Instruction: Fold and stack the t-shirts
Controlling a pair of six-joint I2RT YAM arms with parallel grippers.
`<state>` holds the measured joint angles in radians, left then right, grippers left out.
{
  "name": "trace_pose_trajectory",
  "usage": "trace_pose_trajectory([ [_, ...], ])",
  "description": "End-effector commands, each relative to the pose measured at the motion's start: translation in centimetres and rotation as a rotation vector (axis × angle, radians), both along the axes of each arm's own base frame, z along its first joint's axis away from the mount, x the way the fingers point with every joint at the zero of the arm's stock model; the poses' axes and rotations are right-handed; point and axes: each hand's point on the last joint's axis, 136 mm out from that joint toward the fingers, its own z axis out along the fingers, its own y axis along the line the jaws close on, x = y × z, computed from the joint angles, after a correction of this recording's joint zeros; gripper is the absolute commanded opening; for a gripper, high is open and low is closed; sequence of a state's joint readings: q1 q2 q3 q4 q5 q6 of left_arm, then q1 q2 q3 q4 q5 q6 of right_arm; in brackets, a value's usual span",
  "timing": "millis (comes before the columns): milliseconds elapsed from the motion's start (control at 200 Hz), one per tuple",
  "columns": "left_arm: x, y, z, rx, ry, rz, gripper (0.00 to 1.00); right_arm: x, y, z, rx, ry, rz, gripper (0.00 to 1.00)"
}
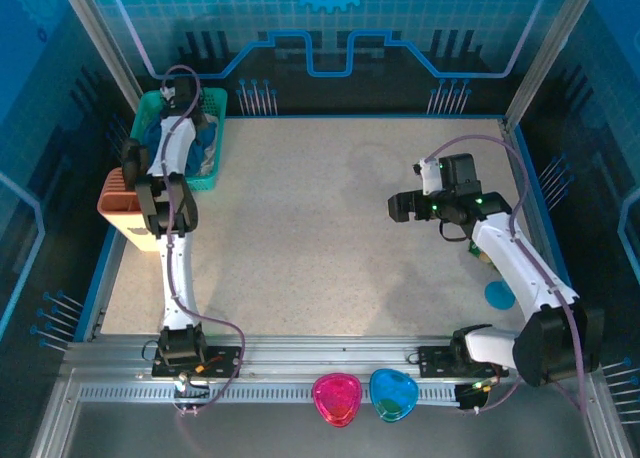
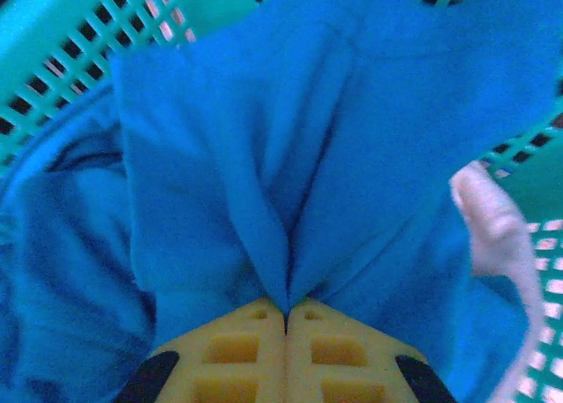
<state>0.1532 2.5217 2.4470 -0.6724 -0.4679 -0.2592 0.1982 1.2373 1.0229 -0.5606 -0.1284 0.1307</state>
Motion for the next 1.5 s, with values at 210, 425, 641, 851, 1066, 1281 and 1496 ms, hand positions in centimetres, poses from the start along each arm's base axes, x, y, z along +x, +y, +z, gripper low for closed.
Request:
trace_pose_trajectory([
  [210,-4.5,-4.3,18.1,0.004,-0.271,-0.104,0.00,-1.7,0.8,4.6,0.072,-0.133,0.039,0.98],
  [425,-8.1,-9.8,24.4,-0.064,-0.342,-0.244,0.00,-2.7,0.5,6.4,0.102,-0.205,0.032,0.99],
  [641,-13.1,-16.9,27.5,-0.152,-0.301,-0.386,0.00,-3.4,0.6,7.1,0.127,-0.218,0.028,0.99],
  [851,-18.0,-27.7,23.0,-0.361,-0.169,-0.516,0.00,-3.7,0.7,8.1,0.152,-0.206,0.018,0.99],
  [1066,-20.6,-40.0,13.9,-0.547,-0.061,-0.654,0.00,-4.5,0.8,7.6,0.186,-0.181,0.010,1.00],
  [1281,-21.8,-51.1,4.2,-0.597,0.130,-0.792,0.00,-4.5,0.4,6.6,0.174,-0.141,-0.022,1.00],
  [1496,-23.5,-58.4,-1.9,-0.656,0.246,-0.896,0.00,-4.3,-0.2,5.3,0.163,-0.068,-0.080,1.00],
])
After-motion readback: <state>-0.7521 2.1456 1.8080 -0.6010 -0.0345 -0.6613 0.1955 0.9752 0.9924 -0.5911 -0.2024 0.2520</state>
